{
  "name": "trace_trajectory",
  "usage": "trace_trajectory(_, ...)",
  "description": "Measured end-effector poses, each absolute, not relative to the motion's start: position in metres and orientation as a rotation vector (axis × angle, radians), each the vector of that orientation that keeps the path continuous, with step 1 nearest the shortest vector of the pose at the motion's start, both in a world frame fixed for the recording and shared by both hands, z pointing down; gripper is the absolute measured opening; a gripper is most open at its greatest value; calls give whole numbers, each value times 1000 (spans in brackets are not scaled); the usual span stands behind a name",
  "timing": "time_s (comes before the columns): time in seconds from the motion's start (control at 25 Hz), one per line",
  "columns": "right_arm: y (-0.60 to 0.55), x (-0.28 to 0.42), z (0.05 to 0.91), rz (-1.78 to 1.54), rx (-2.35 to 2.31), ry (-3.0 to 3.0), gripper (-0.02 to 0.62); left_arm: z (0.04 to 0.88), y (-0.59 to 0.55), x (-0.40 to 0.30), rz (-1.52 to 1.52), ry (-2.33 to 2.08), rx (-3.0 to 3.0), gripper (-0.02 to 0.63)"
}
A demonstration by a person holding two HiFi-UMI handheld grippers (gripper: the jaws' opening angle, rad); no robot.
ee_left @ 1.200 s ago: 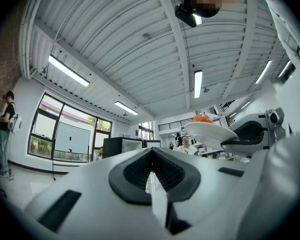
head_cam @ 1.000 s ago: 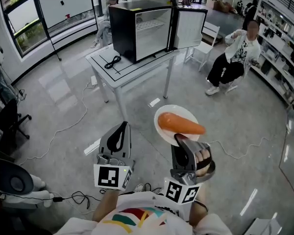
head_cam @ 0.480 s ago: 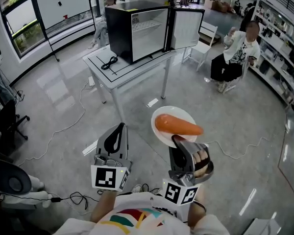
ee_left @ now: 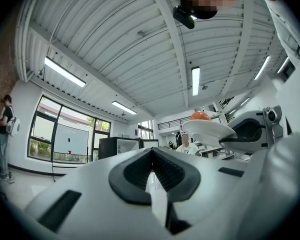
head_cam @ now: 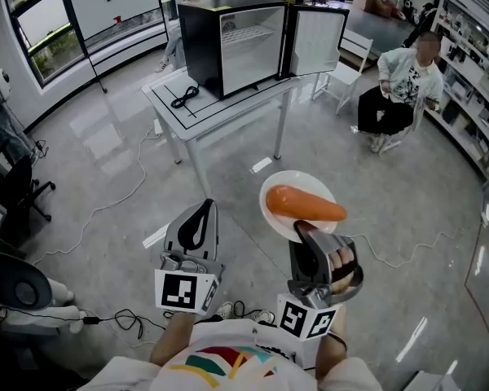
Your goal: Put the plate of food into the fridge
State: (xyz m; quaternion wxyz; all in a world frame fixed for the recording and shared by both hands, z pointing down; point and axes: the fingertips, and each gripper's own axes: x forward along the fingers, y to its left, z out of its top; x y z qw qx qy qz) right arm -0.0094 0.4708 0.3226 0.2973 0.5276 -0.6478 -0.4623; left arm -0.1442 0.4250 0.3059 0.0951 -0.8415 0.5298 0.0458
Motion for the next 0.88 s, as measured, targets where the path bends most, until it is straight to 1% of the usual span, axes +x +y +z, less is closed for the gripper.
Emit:
trace_trajectory(0.32,472,28,326,-1280,1335,-1756,32,314,428,-118,112,1668,-2435,6)
trace_trajectory(0.6,458,35,326,-1312,1282,-1802,32,318,423,-107,99,1715,-2424,6)
trace_trajectory(0.88,428,46,337,-1306,1294,-1775,32,325,384,-93,130,1683,-2450,6)
